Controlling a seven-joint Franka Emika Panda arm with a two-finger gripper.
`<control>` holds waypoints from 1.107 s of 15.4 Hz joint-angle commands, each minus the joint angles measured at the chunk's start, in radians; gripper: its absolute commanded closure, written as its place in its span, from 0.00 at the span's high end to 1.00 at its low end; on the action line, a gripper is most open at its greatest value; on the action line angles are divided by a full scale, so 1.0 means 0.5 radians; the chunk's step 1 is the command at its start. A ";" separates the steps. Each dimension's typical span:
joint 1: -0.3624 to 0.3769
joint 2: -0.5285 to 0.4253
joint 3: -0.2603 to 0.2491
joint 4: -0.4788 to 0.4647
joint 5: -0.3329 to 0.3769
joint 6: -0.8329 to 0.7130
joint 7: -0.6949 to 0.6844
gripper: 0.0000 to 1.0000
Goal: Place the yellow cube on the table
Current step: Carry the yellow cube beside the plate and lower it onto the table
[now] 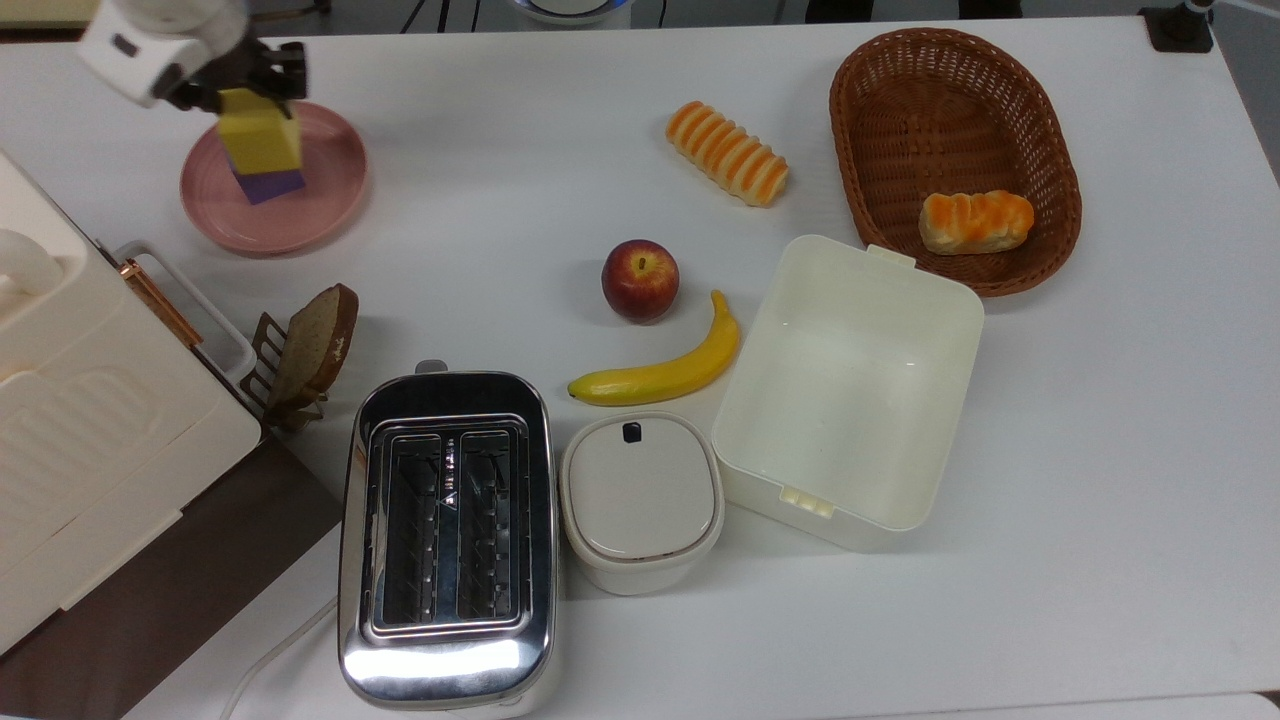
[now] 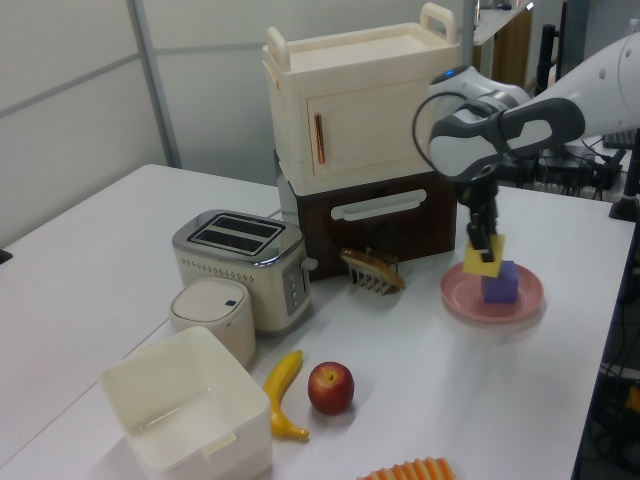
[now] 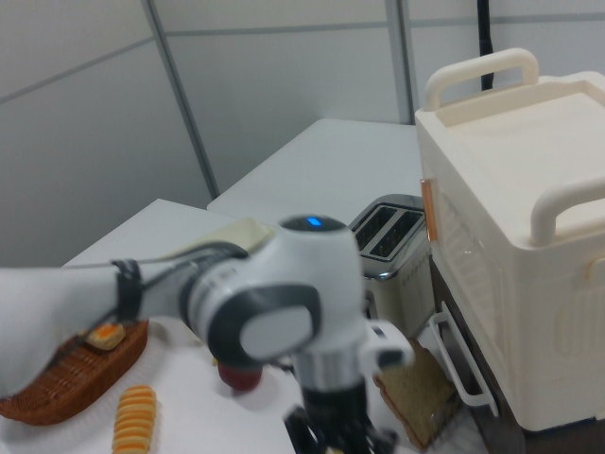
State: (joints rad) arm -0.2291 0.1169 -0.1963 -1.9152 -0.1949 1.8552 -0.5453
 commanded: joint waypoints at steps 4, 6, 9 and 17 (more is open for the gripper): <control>0.874 0.078 -0.003 -0.060 0.012 -0.069 0.810 0.04; 0.952 0.143 -0.003 -0.060 0.012 -0.066 0.860 0.12; 0.955 0.159 -0.003 -0.057 0.016 -0.005 0.885 0.75; 0.943 0.073 -0.006 0.154 0.067 -0.133 0.995 1.00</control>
State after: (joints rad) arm 0.2398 0.2041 -0.1899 -1.9065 -0.1922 1.8629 -0.0645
